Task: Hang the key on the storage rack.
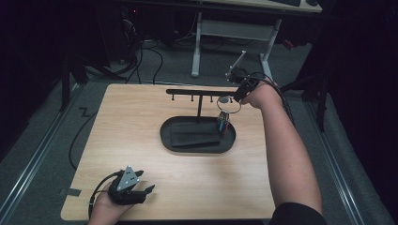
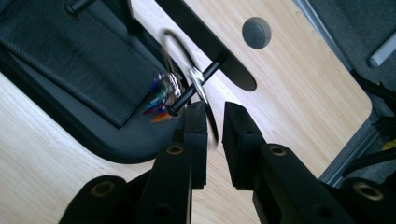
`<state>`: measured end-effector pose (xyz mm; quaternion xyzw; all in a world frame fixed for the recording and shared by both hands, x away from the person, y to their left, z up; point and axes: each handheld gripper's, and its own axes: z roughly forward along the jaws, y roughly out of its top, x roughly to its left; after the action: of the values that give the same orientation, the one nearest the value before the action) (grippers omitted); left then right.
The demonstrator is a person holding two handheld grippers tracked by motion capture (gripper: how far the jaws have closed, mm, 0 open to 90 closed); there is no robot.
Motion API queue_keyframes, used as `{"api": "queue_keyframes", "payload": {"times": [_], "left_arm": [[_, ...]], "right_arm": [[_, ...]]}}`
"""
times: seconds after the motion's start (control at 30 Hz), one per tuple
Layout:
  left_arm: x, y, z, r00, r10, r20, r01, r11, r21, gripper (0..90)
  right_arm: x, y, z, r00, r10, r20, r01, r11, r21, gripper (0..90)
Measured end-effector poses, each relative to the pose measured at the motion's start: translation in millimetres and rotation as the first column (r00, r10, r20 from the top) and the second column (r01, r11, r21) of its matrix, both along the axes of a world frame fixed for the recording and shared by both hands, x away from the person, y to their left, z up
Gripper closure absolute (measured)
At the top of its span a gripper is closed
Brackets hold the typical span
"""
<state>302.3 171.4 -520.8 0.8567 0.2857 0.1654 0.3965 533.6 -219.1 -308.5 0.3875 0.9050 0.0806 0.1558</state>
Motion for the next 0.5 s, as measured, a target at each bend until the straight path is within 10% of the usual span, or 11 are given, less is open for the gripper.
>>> {"api": "queue_keyframes", "payload": {"times": [0.5], "left_arm": [[-0.9, -1.3, 0.3, 1.0, -0.002, 0.002, 0.002, 1.0, 0.001, 32.4]], "right_arm": [[-30.3, -14.4, -9.7, 0.994, -0.086, 0.067, 0.079, 0.992, 0.102, 46.6]]}}
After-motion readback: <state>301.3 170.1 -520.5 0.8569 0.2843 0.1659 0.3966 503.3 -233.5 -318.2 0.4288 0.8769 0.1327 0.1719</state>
